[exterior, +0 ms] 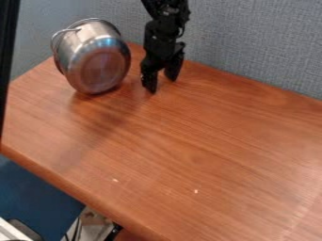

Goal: Move the red object from the metal pot to the table

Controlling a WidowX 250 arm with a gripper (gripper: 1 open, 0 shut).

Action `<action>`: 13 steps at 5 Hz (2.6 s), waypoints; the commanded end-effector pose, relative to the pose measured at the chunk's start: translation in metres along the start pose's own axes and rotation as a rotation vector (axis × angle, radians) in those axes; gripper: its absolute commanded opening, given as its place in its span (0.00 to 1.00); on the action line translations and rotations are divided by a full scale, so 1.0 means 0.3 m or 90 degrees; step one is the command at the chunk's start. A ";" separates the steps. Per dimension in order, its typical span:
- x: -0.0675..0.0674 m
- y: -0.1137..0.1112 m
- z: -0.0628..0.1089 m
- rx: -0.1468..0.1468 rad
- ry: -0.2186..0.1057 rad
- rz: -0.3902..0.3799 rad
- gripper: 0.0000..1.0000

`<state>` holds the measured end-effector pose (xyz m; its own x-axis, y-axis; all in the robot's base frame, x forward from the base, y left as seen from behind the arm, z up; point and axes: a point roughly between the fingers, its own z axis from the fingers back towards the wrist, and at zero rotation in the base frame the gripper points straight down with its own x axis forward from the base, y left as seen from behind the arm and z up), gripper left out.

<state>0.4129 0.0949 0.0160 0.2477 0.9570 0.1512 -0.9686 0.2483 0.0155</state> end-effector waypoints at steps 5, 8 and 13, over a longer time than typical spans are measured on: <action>0.103 -0.029 0.142 0.007 0.001 0.137 0.00; -0.022 -0.019 0.291 -0.046 0.052 0.096 0.00; -0.219 0.027 0.265 0.016 0.028 0.100 0.00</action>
<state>0.3799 0.0149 0.0692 0.1069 0.9897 0.0948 -0.9927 0.1009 0.0663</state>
